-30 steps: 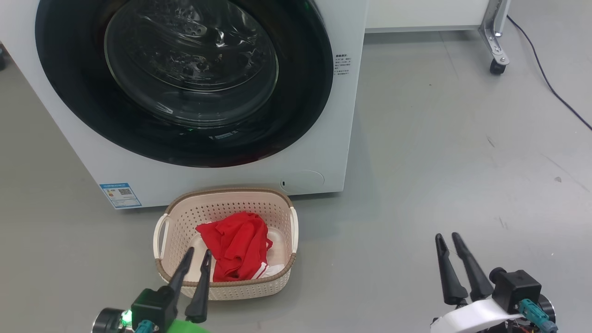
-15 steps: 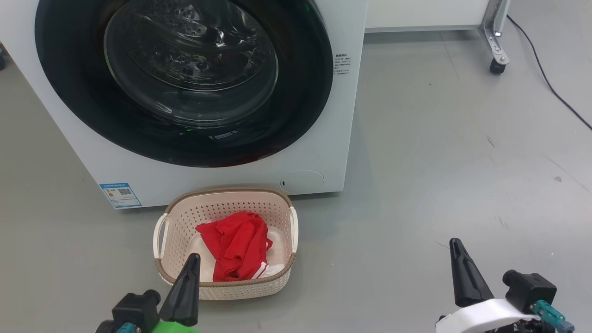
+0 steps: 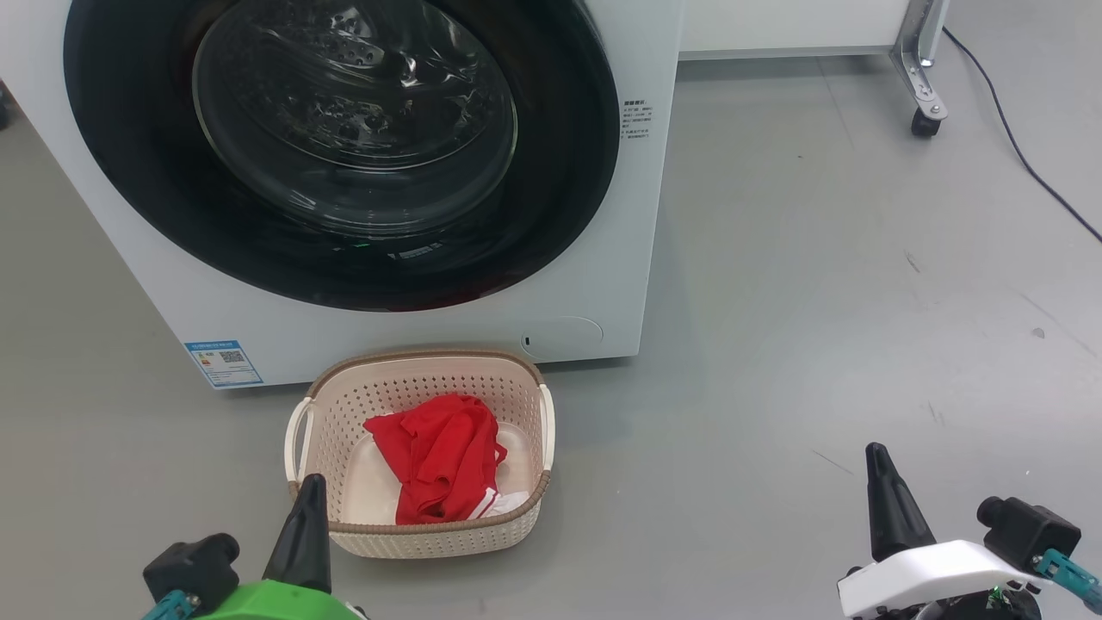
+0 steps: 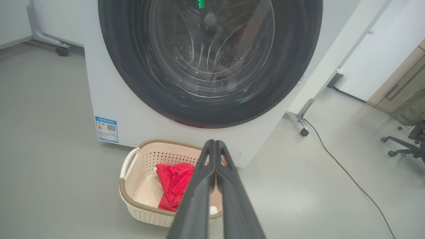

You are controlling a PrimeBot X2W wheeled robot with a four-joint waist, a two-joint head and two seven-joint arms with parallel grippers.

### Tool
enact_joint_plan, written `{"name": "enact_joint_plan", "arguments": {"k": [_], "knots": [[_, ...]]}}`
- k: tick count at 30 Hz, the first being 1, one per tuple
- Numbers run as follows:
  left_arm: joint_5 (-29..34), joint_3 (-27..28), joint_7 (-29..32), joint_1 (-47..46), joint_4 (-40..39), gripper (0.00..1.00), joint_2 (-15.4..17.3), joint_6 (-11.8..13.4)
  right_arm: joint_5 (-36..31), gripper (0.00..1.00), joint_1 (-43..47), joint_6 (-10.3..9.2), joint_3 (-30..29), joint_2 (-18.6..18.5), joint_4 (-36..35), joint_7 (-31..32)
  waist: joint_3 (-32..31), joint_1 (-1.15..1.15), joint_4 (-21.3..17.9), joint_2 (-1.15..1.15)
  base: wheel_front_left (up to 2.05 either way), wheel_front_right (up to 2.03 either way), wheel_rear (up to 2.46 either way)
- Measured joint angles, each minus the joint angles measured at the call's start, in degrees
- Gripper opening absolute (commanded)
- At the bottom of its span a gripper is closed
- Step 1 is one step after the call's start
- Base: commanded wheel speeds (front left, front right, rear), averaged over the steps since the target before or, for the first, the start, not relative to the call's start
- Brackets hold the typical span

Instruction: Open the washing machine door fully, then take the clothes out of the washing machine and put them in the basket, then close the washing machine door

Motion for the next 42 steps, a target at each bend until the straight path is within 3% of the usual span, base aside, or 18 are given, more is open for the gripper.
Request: {"name": "enact_joint_plan", "arguments": {"k": [42], "knots": [[-31.6,7.8,6.1,-3.3,4.3,0.0,0.3,-4.7,29.9,0.0,-5.2,2.11,-7.4,-0.1,4.4,7.4,-0.1,0.0,-0.1,0.0,0.0,0.0,0.0]]}}
